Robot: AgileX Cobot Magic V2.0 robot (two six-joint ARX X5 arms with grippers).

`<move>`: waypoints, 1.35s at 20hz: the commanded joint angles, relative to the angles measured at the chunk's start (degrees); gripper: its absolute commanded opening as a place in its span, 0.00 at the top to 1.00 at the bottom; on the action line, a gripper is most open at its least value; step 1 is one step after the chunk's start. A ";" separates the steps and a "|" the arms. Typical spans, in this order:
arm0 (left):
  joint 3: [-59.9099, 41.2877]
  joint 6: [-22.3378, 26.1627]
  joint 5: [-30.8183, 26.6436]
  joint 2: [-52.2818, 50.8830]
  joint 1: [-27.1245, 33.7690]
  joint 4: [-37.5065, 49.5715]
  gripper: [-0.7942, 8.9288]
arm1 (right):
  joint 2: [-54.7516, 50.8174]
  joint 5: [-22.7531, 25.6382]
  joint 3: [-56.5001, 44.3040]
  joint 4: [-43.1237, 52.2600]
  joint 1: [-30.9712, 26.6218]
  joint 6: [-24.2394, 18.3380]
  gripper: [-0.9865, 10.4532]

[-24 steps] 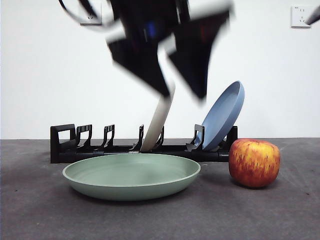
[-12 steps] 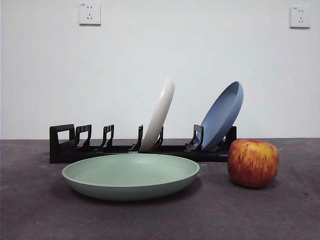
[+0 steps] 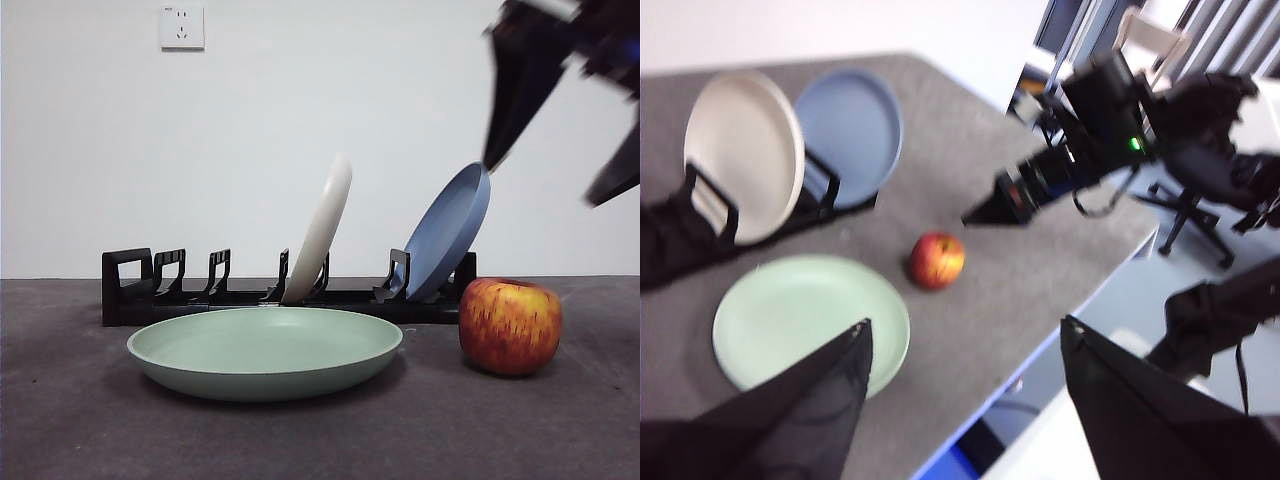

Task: Take the green plate from the plate rack,put the plate on the table,take the apple from the table,put the apple in the plate

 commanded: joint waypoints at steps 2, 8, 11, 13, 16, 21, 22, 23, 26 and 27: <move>-0.11 -1.81 0.00 -0.13 0.02 -2.78 0.60 | 7.30 0.22 1.66 2.38 0.09 0.63 0.47; -0.11 -1.86 -0.17 -0.13 0.02 -3.02 0.60 | 18.47 1.29 4.46 3.41 0.42 0.57 0.47; -0.11 -1.86 -0.20 -0.13 0.02 -3.04 0.60 | 21.38 1.25 4.44 2.23 0.76 0.59 0.48; -0.13 -1.86 -0.20 -0.13 0.02 -3.02 0.60 | 22.29 1.36 4.44 1.31 1.16 0.61 0.52; -0.13 -1.81 -0.24 -0.13 0.02 -2.99 0.60 | 21.90 1.44 4.50 1.57 2.36 -0.09 0.92; -0.13 -1.79 -0.24 -0.04 0.02 -3.13 0.60 | 19.34 -1.73 10.25 -1.07 6.93 0.07 0.92; -0.13 -1.79 -0.26 -0.02 0.02 -3.58 0.60 | 19.02 -4.35 12.39 -1.66 8.26 0.26 0.92; -0.13 -1.79 -1.01 0.02 0.02 -4.70 0.60 | 18.80 -7.58 14.82 -1.90 10.01 0.46 0.92; -0.13 -2.51 -7.74 0.31 0.02 -11.82 0.60 | 18.84 -12.31 20.81 -0.02 15.63 1.70 0.92; -0.13 -3.85 -10.80 0.35 0.02 -14.99 0.60 | 18.93 -11.76 22.29 1.38 17.81 1.73 0.92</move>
